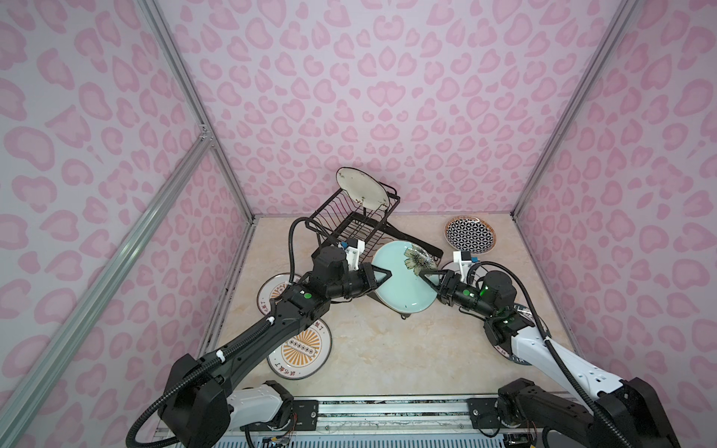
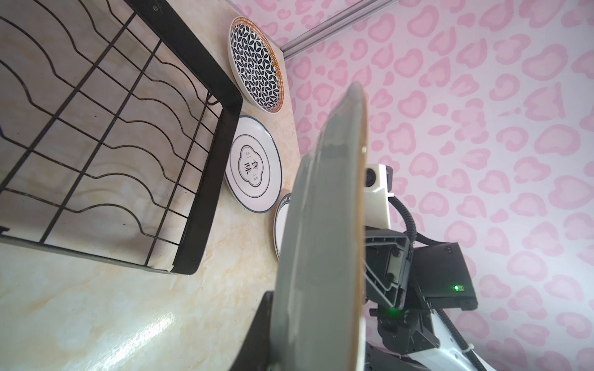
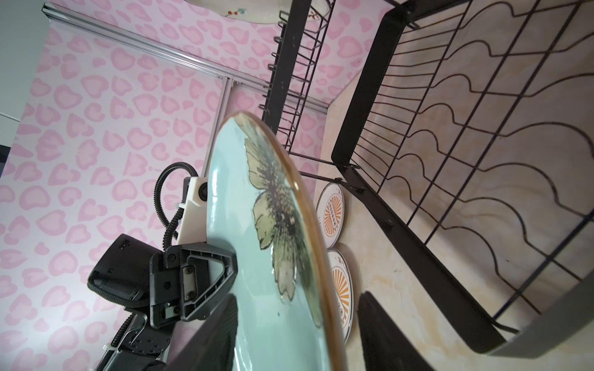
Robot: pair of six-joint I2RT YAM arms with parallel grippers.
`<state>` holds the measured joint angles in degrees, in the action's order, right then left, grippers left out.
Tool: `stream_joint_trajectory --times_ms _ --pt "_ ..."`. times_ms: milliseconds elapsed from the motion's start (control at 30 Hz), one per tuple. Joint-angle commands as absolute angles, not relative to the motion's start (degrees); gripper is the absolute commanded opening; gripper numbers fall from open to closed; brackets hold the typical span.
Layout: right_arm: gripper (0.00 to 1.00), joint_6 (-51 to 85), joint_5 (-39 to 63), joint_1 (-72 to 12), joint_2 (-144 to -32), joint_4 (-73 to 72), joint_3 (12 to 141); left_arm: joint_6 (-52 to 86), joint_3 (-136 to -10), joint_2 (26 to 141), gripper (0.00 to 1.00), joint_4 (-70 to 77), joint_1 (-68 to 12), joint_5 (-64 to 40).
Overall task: Load plates into a dish rack
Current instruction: Pick up the plate from the bottom-center of the table.
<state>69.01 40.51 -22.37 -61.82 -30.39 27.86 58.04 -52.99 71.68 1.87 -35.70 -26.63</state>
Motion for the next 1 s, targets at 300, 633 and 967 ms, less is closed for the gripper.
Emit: stream_joint_trajectory --times_ms 300,633,967 --pt "0.32 71.0 39.8 -23.7 -62.7 -34.7 28.9 58.8 -52.0 72.5 0.03 10.5 -35.6 -28.8" --pt "0.08 73.8 41.4 -23.7 -64.6 -39.8 28.8 58.1 -51.8 73.5 0.03 10.5 -35.6 -29.3" --pt "0.0 70.1 41.1 -21.1 -60.9 -31.0 30.9 56.9 -53.2 74.1 0.19 8.5 -35.5 -28.8"
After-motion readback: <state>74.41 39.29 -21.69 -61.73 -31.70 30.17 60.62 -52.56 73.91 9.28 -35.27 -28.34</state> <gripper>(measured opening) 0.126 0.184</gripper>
